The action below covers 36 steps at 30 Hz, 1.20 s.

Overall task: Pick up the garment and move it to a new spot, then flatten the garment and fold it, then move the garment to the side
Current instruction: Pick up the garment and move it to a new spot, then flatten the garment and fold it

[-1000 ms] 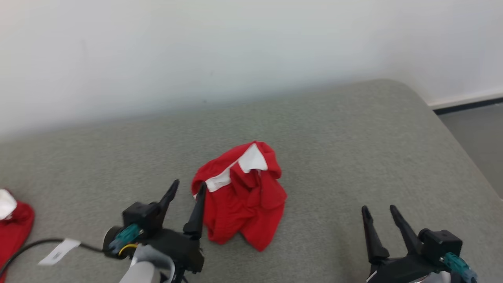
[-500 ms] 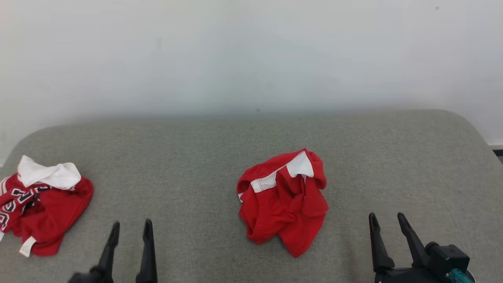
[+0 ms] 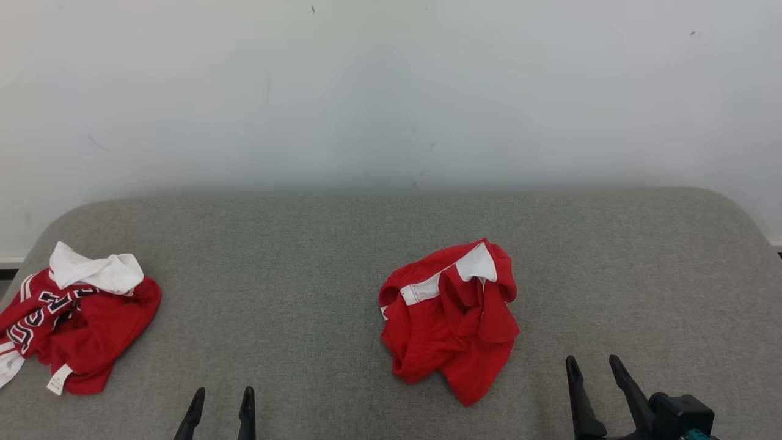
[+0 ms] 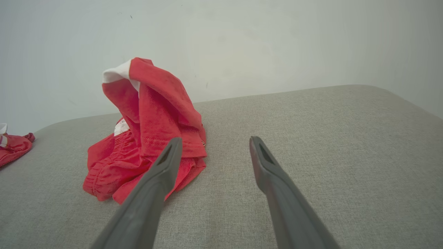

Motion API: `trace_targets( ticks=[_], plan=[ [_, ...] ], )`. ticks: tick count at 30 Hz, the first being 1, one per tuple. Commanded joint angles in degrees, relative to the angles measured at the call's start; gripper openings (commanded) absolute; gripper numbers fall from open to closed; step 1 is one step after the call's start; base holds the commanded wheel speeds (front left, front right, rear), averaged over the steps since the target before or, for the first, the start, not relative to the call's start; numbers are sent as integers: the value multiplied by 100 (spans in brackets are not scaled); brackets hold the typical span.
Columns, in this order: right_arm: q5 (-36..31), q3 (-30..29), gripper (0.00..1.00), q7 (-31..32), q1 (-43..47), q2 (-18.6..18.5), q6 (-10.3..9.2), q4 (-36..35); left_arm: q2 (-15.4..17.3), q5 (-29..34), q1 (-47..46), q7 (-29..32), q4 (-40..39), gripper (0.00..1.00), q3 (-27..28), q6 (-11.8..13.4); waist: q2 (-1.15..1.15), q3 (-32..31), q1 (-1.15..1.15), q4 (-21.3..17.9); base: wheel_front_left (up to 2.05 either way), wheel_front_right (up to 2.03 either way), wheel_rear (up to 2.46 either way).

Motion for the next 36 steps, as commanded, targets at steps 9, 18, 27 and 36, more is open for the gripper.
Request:
trace_targets(
  ticks=[9, 18, 27, 36],
  plan=[
    [112, 38, 100, 3, -55, -3, -12, 46, -40, 31, -108, -20, 260, 100, -49, -89, 0, 18, 0, -124, 0, 0, 0],
    [138, 168, 100, 166, -194, -3, -12, -14, 180, -428, -999, 230, 1023, 100, -1004, -99, 0, 102, 0, -456, 0, 0, 0],
    [172, 425, 100, 289, -336, -8, -12, -135, 292, -1566, -2499, 1226, 2010, 100, -1722, -102, 0, 341, 0, -1216, 0, 0, 0],
    [193, 936, 100, 460, -573, -3, -12, -223, 165, -1985, -3487, 1864, 3308, 100, -1635, -46, 0, 627, 0, -1839, 0, 0, 0]
  ],
)
